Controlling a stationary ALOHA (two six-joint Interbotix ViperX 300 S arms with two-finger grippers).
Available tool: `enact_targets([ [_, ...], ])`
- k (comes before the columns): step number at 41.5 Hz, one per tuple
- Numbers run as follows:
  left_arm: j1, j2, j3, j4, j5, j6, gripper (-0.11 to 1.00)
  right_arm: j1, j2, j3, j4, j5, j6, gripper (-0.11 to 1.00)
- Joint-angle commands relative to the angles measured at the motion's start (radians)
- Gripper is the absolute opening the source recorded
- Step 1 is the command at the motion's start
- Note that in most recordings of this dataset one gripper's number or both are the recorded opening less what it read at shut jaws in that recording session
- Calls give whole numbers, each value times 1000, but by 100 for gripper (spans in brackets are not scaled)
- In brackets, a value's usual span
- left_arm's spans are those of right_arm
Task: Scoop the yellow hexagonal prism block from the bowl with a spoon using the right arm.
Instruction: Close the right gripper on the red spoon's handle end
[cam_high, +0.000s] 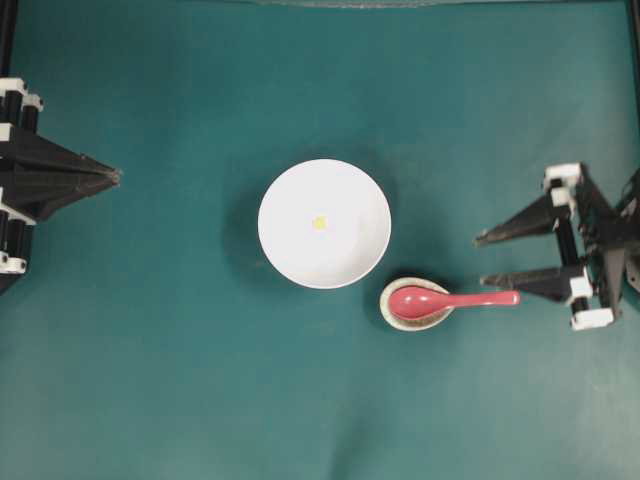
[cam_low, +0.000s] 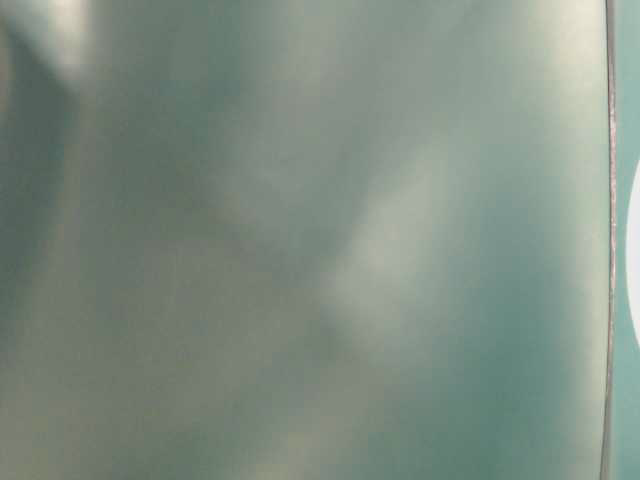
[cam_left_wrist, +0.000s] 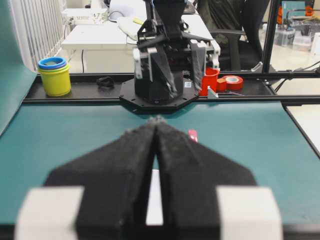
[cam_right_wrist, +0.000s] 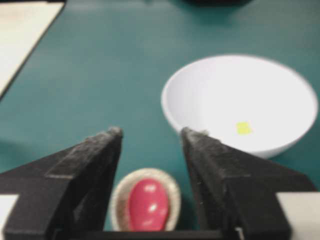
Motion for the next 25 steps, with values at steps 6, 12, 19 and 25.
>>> enact_targets([
  [6, 2, 9, -15, 3, -3, 25, -1, 110, 215, 3, 110, -218, -2, 56],
  [12, 2, 9, -15, 3, 2, 44, -1, 166, 354, -3, 179, -305, -2, 56],
  [19, 2, 9, -15, 3, 3, 51, -1, 224, 465, 2, 247, -394, -2, 56],
  [25, 2, 9, -15, 3, 3, 52, -1, 249, 534, 11, 268, -440, -2, 56],
])
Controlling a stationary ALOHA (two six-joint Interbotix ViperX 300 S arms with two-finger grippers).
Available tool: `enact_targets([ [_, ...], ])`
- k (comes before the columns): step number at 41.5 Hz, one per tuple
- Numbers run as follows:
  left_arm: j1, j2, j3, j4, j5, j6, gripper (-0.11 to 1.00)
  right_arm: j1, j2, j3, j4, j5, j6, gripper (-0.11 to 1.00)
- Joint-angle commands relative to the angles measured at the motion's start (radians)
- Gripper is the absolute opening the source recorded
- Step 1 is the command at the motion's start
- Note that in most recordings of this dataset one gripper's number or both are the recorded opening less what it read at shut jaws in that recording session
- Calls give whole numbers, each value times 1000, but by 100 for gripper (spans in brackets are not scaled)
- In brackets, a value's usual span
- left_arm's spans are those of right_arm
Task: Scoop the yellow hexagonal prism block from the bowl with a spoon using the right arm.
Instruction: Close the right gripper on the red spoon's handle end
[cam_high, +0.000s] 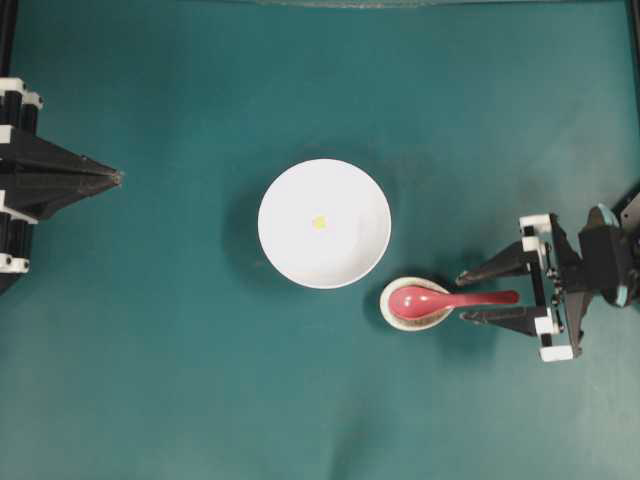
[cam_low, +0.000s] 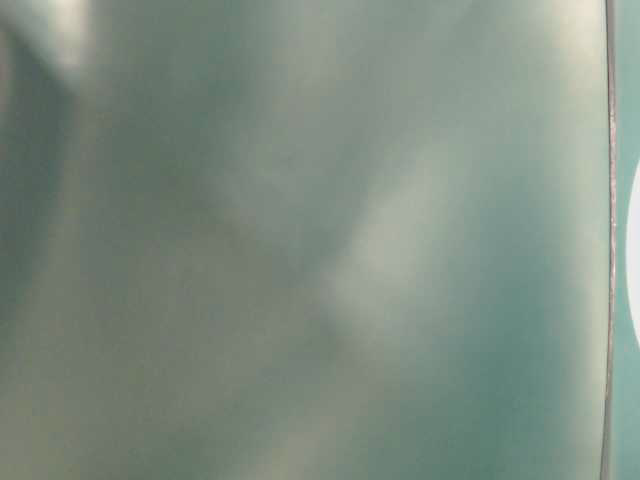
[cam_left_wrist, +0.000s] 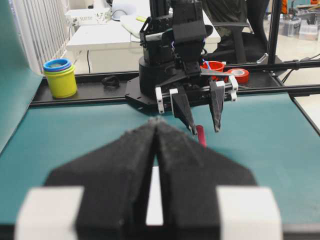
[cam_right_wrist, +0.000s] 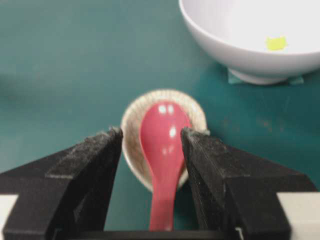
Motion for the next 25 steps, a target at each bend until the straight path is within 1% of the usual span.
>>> enact_targets([
  [1, 2, 9, -15, 3, -3, 2, -1, 9, 25, -2, 9, -34, -2, 56],
  [12, 2, 11, -15, 3, -3, 2, -1, 11, 123, -3, 9, -52, -2, 56],
  [25, 2, 11, -15, 3, -3, 2, -1, 11, 152, -2, 9, -46, -2, 56],
])
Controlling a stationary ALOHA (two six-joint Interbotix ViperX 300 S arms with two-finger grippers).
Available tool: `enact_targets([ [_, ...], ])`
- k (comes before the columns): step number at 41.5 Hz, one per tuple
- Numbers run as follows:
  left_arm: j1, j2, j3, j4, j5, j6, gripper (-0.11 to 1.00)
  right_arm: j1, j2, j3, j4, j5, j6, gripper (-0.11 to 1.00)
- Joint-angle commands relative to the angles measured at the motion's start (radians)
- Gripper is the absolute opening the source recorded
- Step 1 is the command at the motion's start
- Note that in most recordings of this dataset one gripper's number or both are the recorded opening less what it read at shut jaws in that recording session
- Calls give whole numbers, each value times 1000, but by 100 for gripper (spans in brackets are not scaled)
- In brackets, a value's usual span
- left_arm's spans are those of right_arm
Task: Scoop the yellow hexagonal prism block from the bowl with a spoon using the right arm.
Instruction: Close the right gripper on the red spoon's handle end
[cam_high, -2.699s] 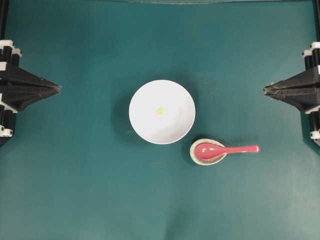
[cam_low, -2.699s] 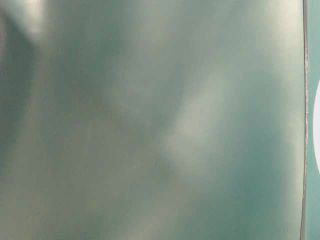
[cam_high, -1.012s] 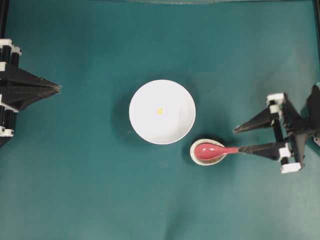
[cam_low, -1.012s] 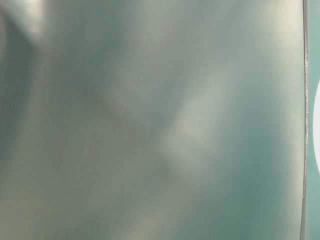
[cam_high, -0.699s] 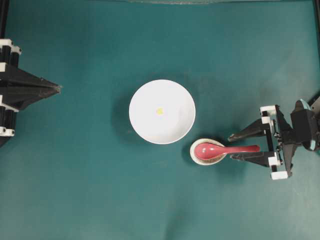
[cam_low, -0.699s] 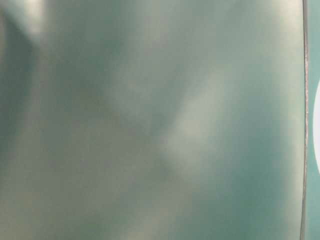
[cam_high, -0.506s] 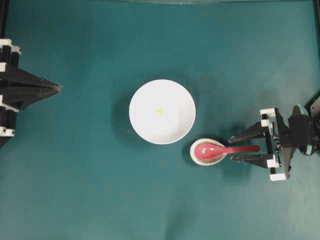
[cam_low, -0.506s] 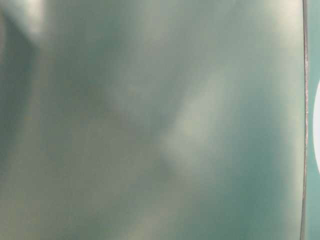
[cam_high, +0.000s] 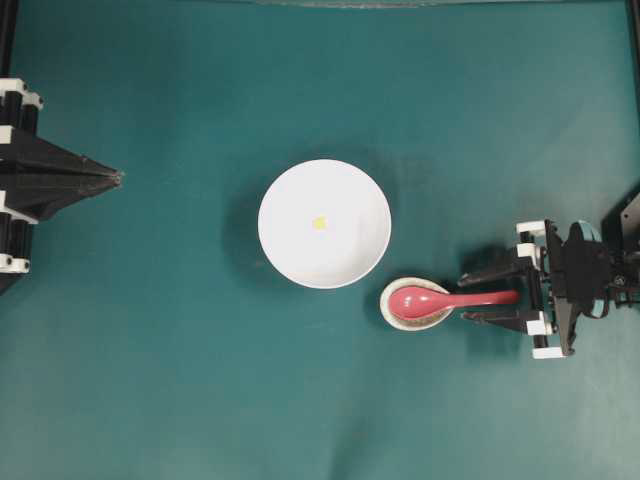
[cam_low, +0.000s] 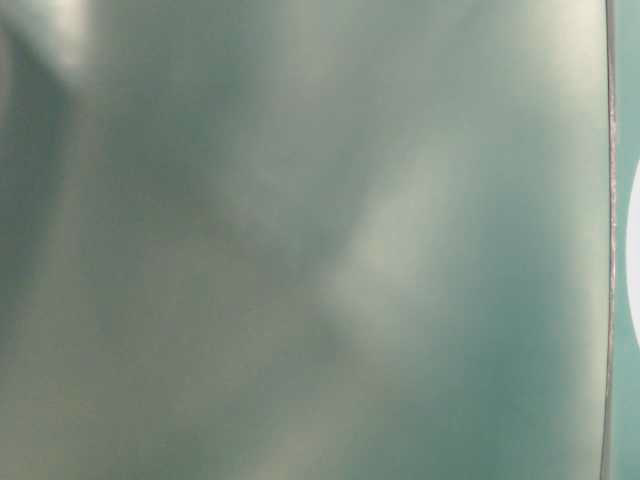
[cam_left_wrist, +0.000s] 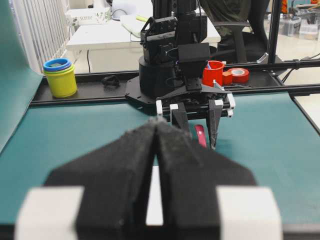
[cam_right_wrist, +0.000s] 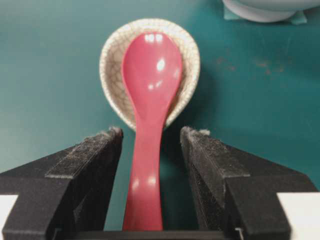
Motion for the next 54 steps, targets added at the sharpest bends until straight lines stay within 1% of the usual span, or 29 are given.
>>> enact_targets([
  [1, 2, 8, -15, 3, -3, 2, -1, 3, -11, -3, 2, -5, -2, 56],
  [27, 2, 9, -15, 3, -3, 2, -1, 3, -11, -9, 2, 8, -2, 55],
  [31, 3, 9, -15, 3, -3, 2, -1, 3, -11, -9, 2, 6, -2, 50],
  [36, 2, 9, -15, 3, -3, 2, -1, 3, -11, -9, 2, 3, -2, 37],
  [38, 3, 8, -15, 3, -3, 2, -1, 3, -11, -9, 2, 3, -2, 31],
  [41, 3, 9, -15, 3, -3, 2, -1, 3, -11, -11, 2, 3, -2, 24],
  [50, 2, 9, -15, 3, -3, 2, -1, 3, -31, -21, 0, 14, -2, 24],
  [54, 2, 9, -15, 3, -3, 2, -1, 3, -51, -21, 0, 43, -2, 24],
])
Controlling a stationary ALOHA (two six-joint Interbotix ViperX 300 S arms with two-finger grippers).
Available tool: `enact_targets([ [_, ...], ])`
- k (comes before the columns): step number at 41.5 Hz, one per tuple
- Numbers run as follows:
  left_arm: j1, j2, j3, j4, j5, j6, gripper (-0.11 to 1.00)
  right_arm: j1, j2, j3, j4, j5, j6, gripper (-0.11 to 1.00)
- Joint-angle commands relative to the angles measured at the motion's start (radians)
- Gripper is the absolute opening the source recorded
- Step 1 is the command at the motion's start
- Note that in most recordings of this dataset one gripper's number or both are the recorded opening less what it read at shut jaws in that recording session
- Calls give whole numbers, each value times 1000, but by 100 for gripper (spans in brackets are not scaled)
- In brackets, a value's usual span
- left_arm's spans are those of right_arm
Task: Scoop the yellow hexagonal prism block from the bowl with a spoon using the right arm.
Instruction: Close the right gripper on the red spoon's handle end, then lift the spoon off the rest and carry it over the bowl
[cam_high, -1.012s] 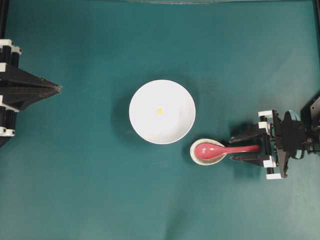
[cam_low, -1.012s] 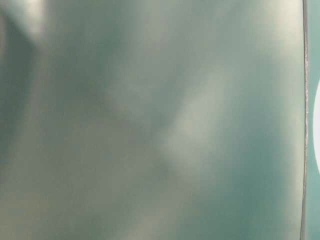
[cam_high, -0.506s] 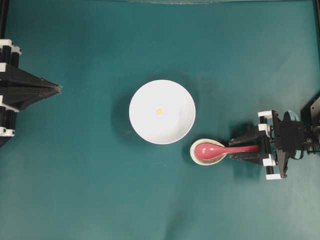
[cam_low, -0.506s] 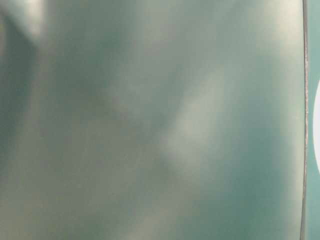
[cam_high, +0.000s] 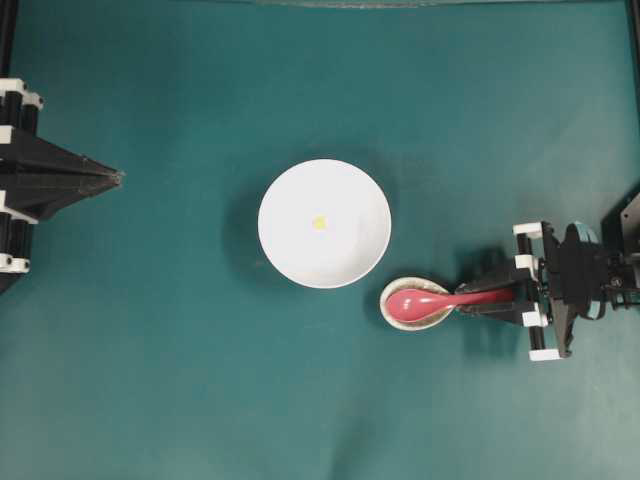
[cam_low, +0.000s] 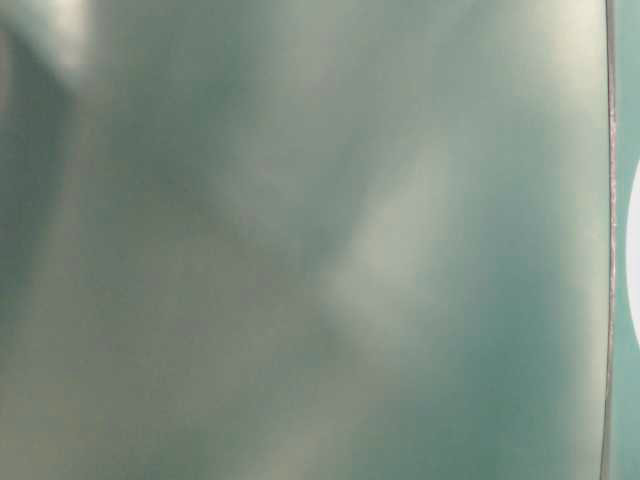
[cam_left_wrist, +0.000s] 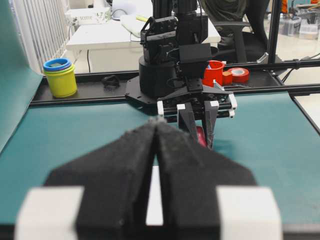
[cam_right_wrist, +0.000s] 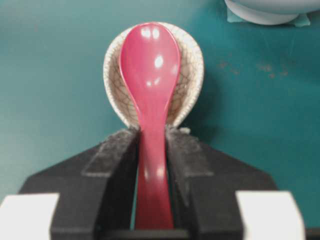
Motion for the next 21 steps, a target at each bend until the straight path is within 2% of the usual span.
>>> enact_targets([
  [1, 2, 9, -15, 3, -5, 2, -1, 3, -41, -6, 0, 21, -2, 24],
  [14, 2, 9, -15, 3, -5, 0, -1, 2, -178, -6, 0, 91, -8, 24],
  [21, 0, 9, -15, 3, -5, 2, -1, -17, -291, -15, 0, 184, -18, 24],
])
